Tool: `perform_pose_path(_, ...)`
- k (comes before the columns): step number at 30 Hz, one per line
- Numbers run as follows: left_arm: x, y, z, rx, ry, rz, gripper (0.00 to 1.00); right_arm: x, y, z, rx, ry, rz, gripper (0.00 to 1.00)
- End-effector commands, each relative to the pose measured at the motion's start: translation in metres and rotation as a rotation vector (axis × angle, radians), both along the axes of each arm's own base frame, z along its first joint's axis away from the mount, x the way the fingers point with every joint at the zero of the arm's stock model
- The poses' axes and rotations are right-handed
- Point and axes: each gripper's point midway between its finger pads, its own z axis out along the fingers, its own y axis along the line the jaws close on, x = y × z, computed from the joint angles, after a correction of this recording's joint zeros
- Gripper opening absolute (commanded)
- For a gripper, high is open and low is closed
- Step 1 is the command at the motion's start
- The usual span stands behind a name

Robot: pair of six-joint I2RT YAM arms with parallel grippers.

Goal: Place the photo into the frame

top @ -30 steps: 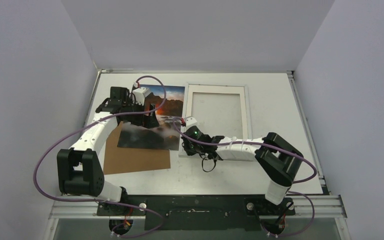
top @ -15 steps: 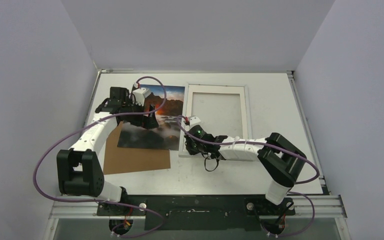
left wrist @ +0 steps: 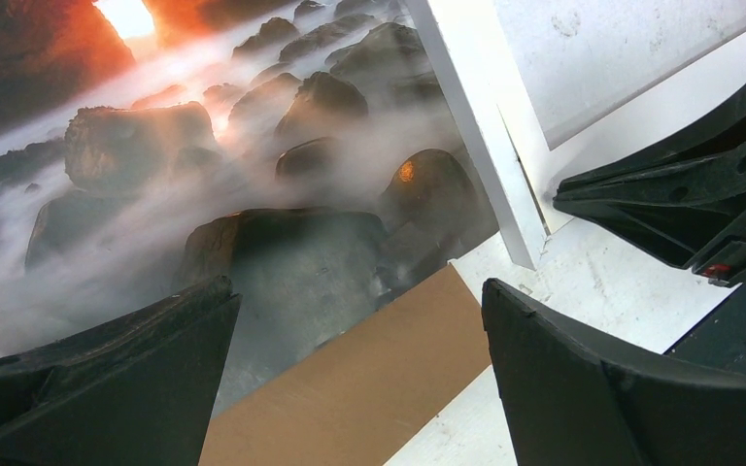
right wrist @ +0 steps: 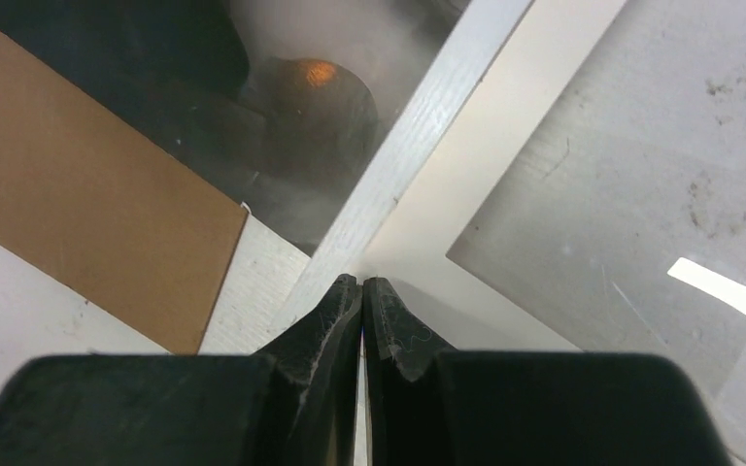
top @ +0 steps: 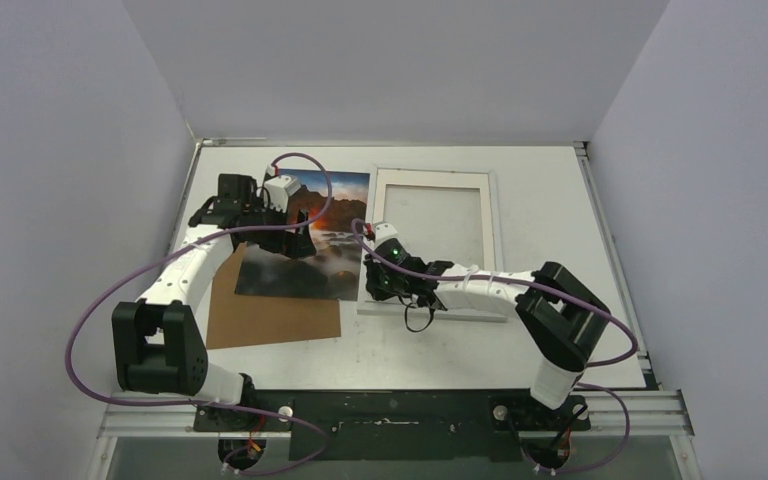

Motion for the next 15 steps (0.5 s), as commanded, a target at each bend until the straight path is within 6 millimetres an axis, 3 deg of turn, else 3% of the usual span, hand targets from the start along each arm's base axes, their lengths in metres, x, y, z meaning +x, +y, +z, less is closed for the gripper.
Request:
perform_pose_path(1,0.010,-0.004,0.018,-0.017,-0.057,-0.004,0.97,0.007,0.013,0.002,0.033,0.009,0.013,0.05)
perform_pose_path(10,0.011,-0.001,0.018,0.000,-0.050,-0.007,0.97,-0.004,-0.017,-0.028,-0.037,0.057,-0.026,0.05)
perform_pose_path(15,0.008,0.002,0.019,0.029,-0.025,-0.022,0.96,-0.002,-0.032,-0.031,-0.070,0.053,-0.044,0.05)
